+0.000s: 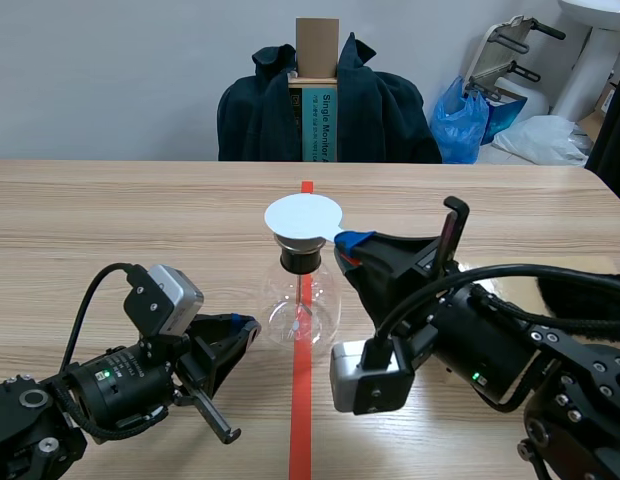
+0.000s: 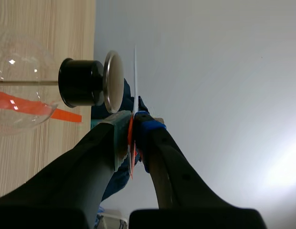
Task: Do the electroscope experiment.
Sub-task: 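Move the plate toward and away from the electroscope, then hold the plate still at the electroscope, then move the plate toward and away from the electroscope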
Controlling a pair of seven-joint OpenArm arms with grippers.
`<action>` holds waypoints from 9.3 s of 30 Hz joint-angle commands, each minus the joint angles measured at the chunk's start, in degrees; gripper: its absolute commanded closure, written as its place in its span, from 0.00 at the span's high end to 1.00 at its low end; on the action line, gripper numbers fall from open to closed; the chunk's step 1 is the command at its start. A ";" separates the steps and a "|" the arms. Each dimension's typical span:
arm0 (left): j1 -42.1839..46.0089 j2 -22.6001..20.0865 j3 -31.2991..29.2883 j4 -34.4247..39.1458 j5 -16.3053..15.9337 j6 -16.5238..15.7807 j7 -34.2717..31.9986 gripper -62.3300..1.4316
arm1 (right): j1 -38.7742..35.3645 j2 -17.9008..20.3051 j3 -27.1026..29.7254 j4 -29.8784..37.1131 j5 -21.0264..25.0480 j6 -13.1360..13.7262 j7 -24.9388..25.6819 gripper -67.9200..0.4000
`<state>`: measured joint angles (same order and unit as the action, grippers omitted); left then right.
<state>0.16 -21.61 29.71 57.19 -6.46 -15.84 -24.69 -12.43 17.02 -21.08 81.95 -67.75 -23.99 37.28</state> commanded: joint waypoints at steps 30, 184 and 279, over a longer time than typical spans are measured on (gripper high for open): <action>-0.35 -0.02 -0.15 0.83 -0.37 0.11 -0.79 0.07 | 0.52 0.92 0.55 0.55 0.37 -0.61 -7.06 0.02; -0.35 -0.02 -0.15 0.83 -1.46 0.11 -0.81 0.07 | 0.52 0.90 0.50 0.55 0.20 -0.33 -1.73 0.02; -0.35 -0.02 -0.15 0.83 -1.46 0.11 -0.81 0.07 | 0.52 0.92 0.50 0.55 0.22 -0.37 -18.45 0.02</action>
<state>0.16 -21.61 29.71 57.19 -7.18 -15.84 -24.71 -12.43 17.02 -21.08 81.95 -67.72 -23.53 19.05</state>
